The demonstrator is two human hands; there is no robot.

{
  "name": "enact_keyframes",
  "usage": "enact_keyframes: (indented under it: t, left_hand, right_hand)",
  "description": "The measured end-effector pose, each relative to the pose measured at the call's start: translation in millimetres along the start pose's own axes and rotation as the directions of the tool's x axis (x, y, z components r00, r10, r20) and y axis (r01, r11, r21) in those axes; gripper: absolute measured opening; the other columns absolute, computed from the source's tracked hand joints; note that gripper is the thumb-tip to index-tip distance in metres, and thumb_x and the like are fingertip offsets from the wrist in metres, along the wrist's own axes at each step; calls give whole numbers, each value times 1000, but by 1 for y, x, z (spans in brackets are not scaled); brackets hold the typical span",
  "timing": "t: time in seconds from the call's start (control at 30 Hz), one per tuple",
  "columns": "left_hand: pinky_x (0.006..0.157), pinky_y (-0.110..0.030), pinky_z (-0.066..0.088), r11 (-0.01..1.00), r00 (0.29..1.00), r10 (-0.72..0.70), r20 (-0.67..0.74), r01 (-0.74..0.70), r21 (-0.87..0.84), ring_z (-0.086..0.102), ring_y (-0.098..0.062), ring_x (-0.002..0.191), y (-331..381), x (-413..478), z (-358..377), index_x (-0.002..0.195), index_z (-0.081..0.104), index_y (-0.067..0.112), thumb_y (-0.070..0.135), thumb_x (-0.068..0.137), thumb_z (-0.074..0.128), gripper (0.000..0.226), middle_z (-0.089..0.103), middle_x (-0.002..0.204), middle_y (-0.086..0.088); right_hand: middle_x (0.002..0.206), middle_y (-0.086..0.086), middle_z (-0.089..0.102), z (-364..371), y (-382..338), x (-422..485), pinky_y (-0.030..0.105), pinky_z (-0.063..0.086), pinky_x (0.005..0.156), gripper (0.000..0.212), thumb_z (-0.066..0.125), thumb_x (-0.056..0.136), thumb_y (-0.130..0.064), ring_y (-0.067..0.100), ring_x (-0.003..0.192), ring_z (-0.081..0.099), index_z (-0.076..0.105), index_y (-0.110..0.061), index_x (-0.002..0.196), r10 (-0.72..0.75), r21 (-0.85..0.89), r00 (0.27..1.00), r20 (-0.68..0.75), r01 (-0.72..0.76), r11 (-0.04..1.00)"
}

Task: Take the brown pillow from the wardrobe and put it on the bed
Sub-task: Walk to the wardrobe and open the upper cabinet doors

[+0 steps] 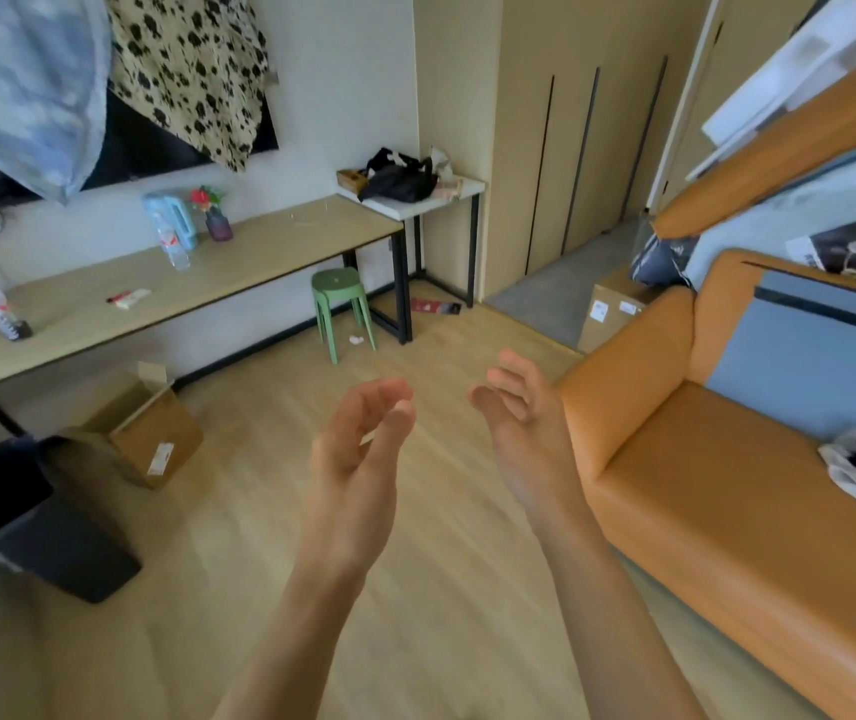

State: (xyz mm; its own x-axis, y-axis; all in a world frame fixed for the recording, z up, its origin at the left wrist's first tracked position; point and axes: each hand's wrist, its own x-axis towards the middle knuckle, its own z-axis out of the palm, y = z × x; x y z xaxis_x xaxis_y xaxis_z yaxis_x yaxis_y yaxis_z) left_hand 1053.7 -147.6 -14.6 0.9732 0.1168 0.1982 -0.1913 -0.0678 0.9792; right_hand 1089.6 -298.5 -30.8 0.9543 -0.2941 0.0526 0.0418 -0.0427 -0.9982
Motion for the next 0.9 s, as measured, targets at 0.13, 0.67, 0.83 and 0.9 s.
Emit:
enact_keyframes:
  t: [0.13,0.67,0.83,0.9]
  left_hand:
    - [103,-37,52,1000,999,-9,-36,9,-4,67,-6,113,-8,87,8,111,73,24,39,90,55,31,74,114,9]
    - [103,-37,53,996,981,-51,189,64,-63,66,-3,113,-94,457,41,118,67,22,35,93,65,28,72,121,7]
    - [105,-40,51,995,970,-56,235,75,-70,66,-3,113,-109,567,58,115,68,27,32,94,66,21,72,119,9]
    - [105,-39,51,995,963,-62,262,80,-61,66,-3,114,-121,601,71,117,68,28,36,92,65,27,72,120,9]
  right_hand:
    - [135,-5,62,29,-8,86,17,45,90,54,68,98,-24,-9,116,56,49,-26,148,-21,-5,1000,13,21,1000]
    - [130,-1,64,157,32,390,43,48,108,53,70,96,-18,15,120,63,52,-25,145,72,-22,970,-232,-80,997]
    - [129,1,65,175,38,479,42,48,109,53,71,96,-15,16,119,65,52,-23,145,76,-25,937,-341,-90,996]
    - [131,0,65,174,44,511,41,48,108,53,70,97,-17,15,120,64,51,-24,146,83,-28,928,-363,-99,995]
